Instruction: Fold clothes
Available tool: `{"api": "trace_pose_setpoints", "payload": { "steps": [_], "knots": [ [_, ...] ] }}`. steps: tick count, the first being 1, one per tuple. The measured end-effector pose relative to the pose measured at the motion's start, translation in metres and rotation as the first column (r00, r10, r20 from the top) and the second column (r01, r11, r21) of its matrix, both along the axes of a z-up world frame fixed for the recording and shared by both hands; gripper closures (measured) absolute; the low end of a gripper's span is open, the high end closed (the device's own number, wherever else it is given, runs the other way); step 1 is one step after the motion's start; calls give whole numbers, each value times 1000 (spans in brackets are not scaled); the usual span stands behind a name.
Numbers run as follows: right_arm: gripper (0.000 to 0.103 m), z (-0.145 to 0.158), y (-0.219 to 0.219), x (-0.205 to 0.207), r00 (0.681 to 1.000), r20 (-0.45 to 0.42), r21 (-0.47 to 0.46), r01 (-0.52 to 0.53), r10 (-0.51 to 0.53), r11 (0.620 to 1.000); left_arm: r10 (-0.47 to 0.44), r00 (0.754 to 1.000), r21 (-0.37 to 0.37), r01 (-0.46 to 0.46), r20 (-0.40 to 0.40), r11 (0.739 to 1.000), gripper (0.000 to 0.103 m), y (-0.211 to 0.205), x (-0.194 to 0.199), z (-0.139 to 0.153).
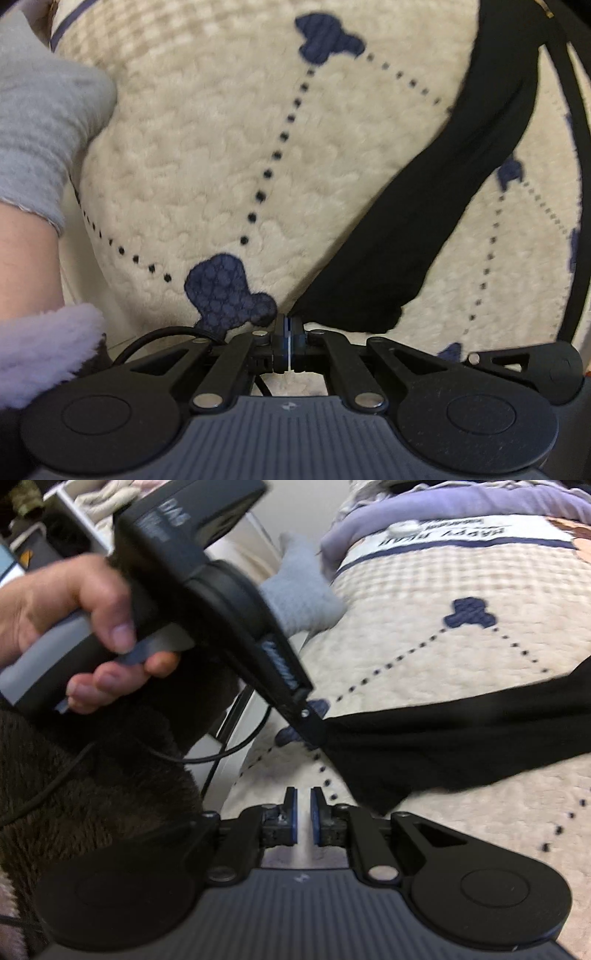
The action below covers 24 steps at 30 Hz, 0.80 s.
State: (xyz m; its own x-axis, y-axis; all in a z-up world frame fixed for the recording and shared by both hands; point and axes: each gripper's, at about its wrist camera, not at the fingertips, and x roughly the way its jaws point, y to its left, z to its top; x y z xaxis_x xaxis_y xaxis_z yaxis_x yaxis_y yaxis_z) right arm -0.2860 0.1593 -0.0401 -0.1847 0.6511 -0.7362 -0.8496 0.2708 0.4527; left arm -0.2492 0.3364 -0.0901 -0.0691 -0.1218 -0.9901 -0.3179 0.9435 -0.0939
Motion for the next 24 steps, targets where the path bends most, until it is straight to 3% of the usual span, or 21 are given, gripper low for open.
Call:
{"api": "trace_pose_setpoints", "payload": {
  "steps": [5, 6, 8, 10, 12, 14, 16, 20, 24],
  "knots": [
    [81, -7, -3, -1, 1000, -15, -38, 6, -7, 999, 23, 1000, -35, -24, -12, 999, 99, 7, 5, -5],
    [74, -6, -9, 5, 999, -12, -36, 33, -33, 999, 40, 999, -57, -40, -6, 998, 98, 12, 5, -4],
    [71, -6, -21, 16, 996, -2, -32, 86, -86, 996, 68, 998, -78, -68, -1, 995, 96, 18, 6, -3],
    [69, -3, -40, 25, 992, 55, -11, 116, -115, 993, 111, 994, -106, -110, 9, 988, 89, 28, 8, -1],
    [63, 0, -47, 18, 987, 151, 18, 54, -56, 998, 143, 989, -124, -139, 28, 983, 78, 34, 9, 3],
    [61, 0, -48, 8, 974, 228, 28, -9, 3, 1000, 169, 984, -139, -161, 52, 977, 77, 39, 10, 7],
    [61, 0, -41, -10, 948, 306, 39, -105, 88, 994, 174, 983, -148, -164, 58, 975, 76, 40, 10, 8],
    [64, -3, -25, -30, 890, 429, 42, -190, 154, 981, 188, 981, -162, -179, 42, 970, 76, 41, 9, 3],
    [70, -18, -9, -39, 809, 540, -53, -244, 234, 968, 209, 976, -192, -195, 60, 962, 76, 45, 7, 5]
  ]
}}
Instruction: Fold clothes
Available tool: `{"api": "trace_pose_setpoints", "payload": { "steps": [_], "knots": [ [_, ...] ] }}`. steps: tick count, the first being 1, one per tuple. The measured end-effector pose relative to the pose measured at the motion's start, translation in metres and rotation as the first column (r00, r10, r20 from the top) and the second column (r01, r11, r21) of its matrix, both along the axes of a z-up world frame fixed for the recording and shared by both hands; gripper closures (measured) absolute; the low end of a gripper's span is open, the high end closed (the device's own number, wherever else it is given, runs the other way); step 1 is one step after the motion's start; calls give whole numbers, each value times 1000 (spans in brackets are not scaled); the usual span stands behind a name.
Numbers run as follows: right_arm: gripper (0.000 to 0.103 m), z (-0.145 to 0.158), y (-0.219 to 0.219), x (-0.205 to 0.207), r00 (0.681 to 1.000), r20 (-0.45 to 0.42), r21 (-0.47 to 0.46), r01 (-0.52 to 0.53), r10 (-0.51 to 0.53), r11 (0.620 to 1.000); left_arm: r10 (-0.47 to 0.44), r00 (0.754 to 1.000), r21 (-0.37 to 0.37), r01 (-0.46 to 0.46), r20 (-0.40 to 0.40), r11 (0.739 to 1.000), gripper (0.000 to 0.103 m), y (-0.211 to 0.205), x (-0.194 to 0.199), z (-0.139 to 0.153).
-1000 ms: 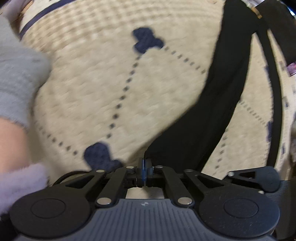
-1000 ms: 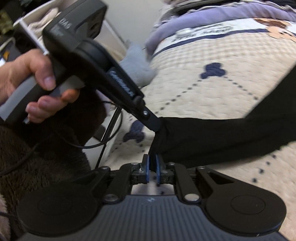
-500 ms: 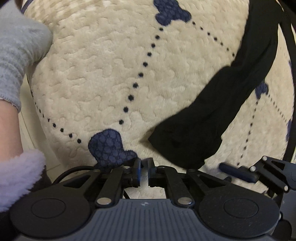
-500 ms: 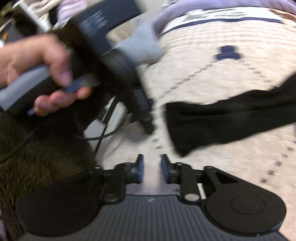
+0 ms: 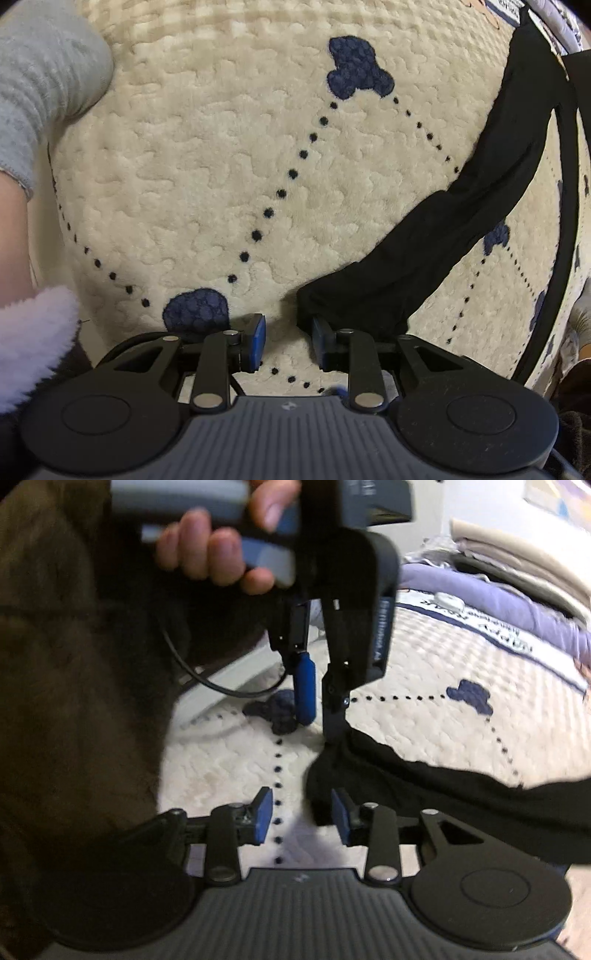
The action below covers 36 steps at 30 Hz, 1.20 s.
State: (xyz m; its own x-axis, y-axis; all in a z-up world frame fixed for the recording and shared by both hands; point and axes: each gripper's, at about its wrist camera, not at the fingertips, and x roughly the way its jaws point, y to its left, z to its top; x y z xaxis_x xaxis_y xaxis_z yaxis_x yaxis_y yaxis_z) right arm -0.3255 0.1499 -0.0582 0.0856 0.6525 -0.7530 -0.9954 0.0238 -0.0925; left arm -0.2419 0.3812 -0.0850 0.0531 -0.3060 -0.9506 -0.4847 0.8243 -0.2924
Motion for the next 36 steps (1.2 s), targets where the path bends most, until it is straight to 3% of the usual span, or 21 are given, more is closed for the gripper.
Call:
{"api": "trace_pose_setpoints", "payload": {
  "steps": [1, 2, 3, 10, 15, 20, 21, 23, 26, 29, 31, 32, 36],
  "knots": [
    [73, -4, 2, 0, 1000, 22, -20, -3, 4, 1000, 3, 1000, -3, -3, 9, 1000, 76, 1, 0, 2],
    [91, -7, 3, 4, 1000, 25, -31, 1, 0, 1000, 4, 1000, -6, -4, 13, 1000, 76, 1, -1, 3],
    [100, -9, 3, 9, 1000, 0, -45, 20, -20, 999, 0, 1000, -7, 0, 15, 1000, 75, 0, -1, 4],
    [101, 21, -5, 20, 976, -207, -121, 43, -68, 992, -68, 998, 5, 68, 6, 998, 75, -14, 6, 3],
    [99, 15, 0, 15, 973, -217, -194, 40, -82, 980, -120, 993, 12, 120, 4, 993, 70, -23, 10, 1],
    [76, 5, -7, 25, 946, -296, -208, 74, -135, 975, -185, 983, -8, 185, -10, 983, 69, -26, 10, -1],
    [70, 10, -11, 33, 930, -338, -193, 84, -147, 978, -219, 976, -16, 219, -4, 976, 69, -25, 11, 1],
    [68, 26, -20, 57, 905, -387, -156, 126, -178, 980, -257, 967, -18, 257, 6, 966, 69, -25, 13, 3],
    [68, 38, -27, 90, 889, -388, -140, 205, -244, 969, -343, 938, -30, 345, 37, 938, 69, -29, 18, 7],
    [70, 46, -29, 137, 845, -373, -158, 348, -383, 924, -434, 898, -56, 438, 74, 897, 71, -39, 22, 9],
    [72, 45, -24, 172, 793, -369, -197, 443, -485, 874, -494, 865, -47, 499, 87, 865, 71, -44, 26, 10],
    [74, 44, -23, 180, 779, -368, -208, 463, -508, 861, -513, 853, -48, 518, 93, 854, 71, -44, 26, 11],
    [76, 34, -9, 224, 669, -371, -279, 581, -644, 764, -571, 812, -55, 580, 118, 813, 74, -42, 24, 9]
  ]
}}
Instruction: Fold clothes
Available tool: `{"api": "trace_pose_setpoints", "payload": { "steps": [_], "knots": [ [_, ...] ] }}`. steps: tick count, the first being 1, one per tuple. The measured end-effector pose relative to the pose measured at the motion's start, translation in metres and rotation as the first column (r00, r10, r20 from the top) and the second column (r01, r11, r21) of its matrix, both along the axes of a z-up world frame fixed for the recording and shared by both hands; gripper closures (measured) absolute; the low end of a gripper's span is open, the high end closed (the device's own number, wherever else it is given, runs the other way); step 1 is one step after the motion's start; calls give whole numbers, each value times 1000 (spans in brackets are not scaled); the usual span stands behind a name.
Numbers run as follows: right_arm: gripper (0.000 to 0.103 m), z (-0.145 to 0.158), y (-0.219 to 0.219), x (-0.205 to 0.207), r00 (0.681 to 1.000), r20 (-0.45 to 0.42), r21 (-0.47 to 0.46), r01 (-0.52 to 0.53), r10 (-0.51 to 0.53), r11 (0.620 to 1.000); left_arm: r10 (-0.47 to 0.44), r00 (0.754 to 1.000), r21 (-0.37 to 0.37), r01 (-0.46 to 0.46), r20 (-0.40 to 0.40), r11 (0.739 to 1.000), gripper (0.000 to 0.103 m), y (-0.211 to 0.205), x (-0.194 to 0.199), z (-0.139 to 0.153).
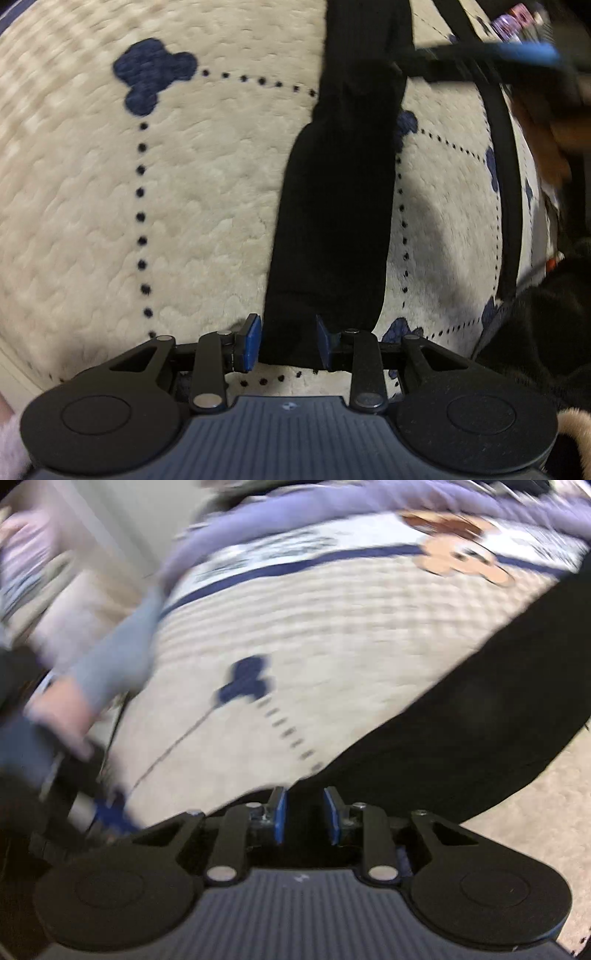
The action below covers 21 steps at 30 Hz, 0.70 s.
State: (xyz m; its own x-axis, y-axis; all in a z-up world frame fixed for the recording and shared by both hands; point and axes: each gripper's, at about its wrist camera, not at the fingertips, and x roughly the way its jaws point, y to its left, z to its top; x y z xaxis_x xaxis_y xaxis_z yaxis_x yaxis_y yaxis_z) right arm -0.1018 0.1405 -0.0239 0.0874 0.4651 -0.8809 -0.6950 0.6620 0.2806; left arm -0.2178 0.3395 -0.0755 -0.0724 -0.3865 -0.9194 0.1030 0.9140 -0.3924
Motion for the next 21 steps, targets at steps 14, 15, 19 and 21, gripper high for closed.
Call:
{"api": "trace_pose_setpoints", "payload": {
  "steps": [14, 15, 19, 21],
  "knots": [
    [96, -33, 27, 32, 984, -47, -93, 169, -174, 981, -90, 996, -13, 90, -13, 996, 103, -22, 12, -24],
    [98, -32, 26, 32, 984, -38, -80, 173, -176, 982, -86, 996, -4, 86, -15, 996, 103, -22, 13, -25],
    [101, -23, 19, 33, 984, -17, 9, 177, -177, 984, -63, 998, 39, 63, -4, 997, 103, -18, 13, -20],
    [101, -19, 18, 34, 986, -6, 35, 168, -168, 985, -47, 999, 28, 47, -24, 998, 103, -14, 13, -20]
  ]
}}
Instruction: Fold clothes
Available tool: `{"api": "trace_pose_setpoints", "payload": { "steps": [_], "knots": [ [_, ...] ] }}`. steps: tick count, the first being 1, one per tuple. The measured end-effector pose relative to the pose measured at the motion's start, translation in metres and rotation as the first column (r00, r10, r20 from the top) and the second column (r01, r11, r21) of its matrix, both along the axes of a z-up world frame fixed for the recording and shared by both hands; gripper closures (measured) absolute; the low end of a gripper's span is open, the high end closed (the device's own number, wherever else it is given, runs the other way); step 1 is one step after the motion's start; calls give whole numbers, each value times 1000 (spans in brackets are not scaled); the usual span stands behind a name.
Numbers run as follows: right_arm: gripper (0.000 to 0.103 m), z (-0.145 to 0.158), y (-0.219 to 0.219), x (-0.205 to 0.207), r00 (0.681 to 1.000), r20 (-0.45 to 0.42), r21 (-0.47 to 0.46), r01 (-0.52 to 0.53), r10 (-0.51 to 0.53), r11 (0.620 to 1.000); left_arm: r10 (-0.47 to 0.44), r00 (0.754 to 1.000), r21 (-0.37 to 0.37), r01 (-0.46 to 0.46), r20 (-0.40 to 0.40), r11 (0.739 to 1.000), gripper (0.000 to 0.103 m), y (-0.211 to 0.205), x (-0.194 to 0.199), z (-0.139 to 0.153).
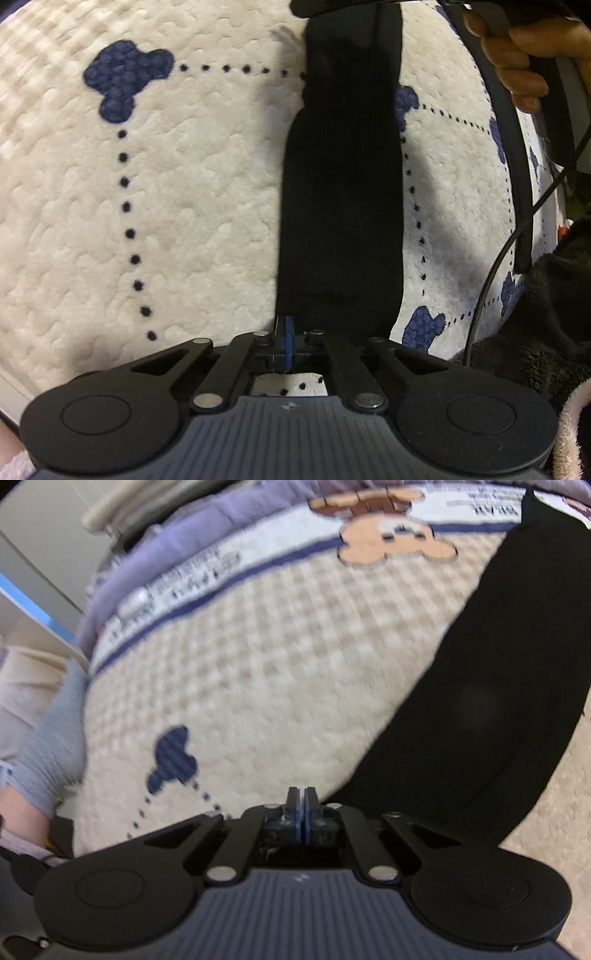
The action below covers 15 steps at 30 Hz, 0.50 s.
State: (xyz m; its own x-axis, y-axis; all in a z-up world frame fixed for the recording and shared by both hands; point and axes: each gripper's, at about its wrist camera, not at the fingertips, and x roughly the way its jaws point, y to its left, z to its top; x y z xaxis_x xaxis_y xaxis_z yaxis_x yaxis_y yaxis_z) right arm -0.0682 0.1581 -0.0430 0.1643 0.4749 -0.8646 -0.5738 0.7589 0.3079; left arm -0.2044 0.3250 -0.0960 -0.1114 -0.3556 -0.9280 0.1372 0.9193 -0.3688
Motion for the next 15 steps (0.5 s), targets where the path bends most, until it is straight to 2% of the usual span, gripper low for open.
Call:
{"api": "trace_pose_setpoints", "payload": {
  "steps": [1, 3, 5, 7, 8, 9, 13, 14, 15],
  "knots": [
    [100, 2, 0, 0, 1000, 9, 10, -8, 8, 1000, 10, 1000, -11, -10, -10, 1000, 103, 1, 0, -1],
    [90, 3, 2, -2, 999, 7, -3, -37, 37, 999, 13, 1000, -26, -13, -13, 1000, 100, 2, 1, 0],
    [89, 3, 5, -4, 998, 3, -29, -55, 56, 998, 10, 1000, -37, -10, -2, 999, 96, 1, 3, 1],
    [87, 4, 9, -6, 999, 4, -80, -46, 46, 996, 0, 1000, -41, 1, 24, 999, 84, -1, 5, 4],
    [84, 4, 11, -5, 999, 2, -95, -34, 35, 995, -3, 999, -45, 5, 35, 999, 73, -2, 6, 6],
    [79, 5, 12, -5, 1000, 0, -109, -23, 24, 994, -3, 999, -51, 5, 47, 999, 71, -3, 7, 7],
    [78, 1, 13, -5, 999, -39, -132, 2, -7, 991, -16, 998, -46, 18, 57, 999, 73, -7, 6, 3],
    [78, -1, 14, -6, 999, -45, -134, 0, -7, 991, -16, 998, -46, 18, 57, 999, 78, -7, 6, 2],
    [77, -3, 15, -7, 999, -49, -140, -2, -5, 990, -17, 999, -49, 19, 50, 999, 91, -8, 5, 0]
  ]
}}
